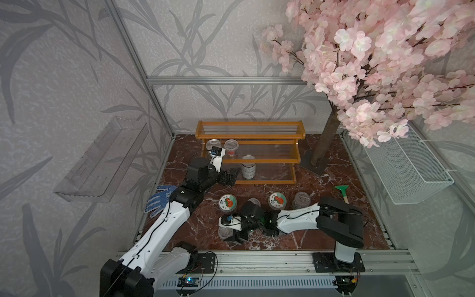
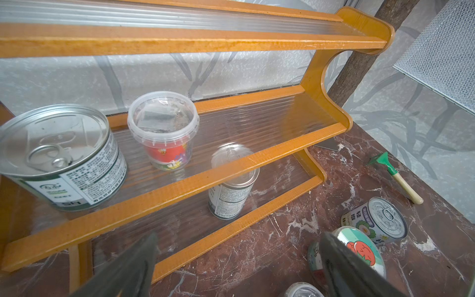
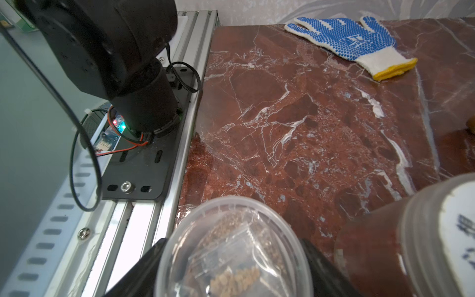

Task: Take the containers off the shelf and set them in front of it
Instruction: Place the container at the center of the board.

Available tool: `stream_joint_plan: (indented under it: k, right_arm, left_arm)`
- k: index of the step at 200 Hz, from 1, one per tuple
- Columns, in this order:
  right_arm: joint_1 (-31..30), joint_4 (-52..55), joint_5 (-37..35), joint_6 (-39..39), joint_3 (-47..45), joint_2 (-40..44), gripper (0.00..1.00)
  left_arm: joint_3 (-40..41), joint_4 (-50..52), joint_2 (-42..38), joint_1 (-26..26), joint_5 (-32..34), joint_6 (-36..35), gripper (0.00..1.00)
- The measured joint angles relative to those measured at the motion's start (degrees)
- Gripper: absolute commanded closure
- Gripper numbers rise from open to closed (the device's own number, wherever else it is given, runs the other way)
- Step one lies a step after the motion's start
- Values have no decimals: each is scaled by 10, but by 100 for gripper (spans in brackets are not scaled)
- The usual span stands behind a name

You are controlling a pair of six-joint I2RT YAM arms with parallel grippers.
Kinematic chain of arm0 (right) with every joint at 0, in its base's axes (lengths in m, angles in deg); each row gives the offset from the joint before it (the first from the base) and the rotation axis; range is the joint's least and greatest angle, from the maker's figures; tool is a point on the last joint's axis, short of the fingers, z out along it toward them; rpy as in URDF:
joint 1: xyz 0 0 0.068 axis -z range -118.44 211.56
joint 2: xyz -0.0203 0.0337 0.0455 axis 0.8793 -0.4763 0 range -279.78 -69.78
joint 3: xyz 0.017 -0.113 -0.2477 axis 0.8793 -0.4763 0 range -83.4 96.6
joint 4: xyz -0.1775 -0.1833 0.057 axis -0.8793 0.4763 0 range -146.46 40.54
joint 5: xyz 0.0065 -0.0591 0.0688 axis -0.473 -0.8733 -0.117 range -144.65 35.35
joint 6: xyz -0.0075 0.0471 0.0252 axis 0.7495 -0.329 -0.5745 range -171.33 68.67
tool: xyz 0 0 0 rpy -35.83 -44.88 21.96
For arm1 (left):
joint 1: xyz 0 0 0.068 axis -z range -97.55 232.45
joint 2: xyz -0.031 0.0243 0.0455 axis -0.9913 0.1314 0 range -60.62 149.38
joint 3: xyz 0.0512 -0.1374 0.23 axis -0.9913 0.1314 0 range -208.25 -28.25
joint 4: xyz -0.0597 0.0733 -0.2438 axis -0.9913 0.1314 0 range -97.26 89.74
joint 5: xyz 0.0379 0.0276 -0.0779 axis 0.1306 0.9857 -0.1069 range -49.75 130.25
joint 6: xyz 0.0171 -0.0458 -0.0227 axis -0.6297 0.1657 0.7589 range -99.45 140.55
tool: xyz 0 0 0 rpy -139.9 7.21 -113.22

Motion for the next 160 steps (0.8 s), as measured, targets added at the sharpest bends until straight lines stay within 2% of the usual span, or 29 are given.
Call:
stream_joint_plan:
  k: [57, 95, 160]
  right_arm:
    - [-1, -28, -6, 0, 2, -17, 14]
    - [-2, -39, -11, 5, 2, -25, 13]
    - [-2, -38, -17, 2, -8, 4, 0]
  left_arm:
    - [0, 17, 0, 0, 0, -1, 0]
    - [0, 23, 0, 0, 0, -1, 0]
    - [-10, 44, 0, 0, 9, -8, 0]
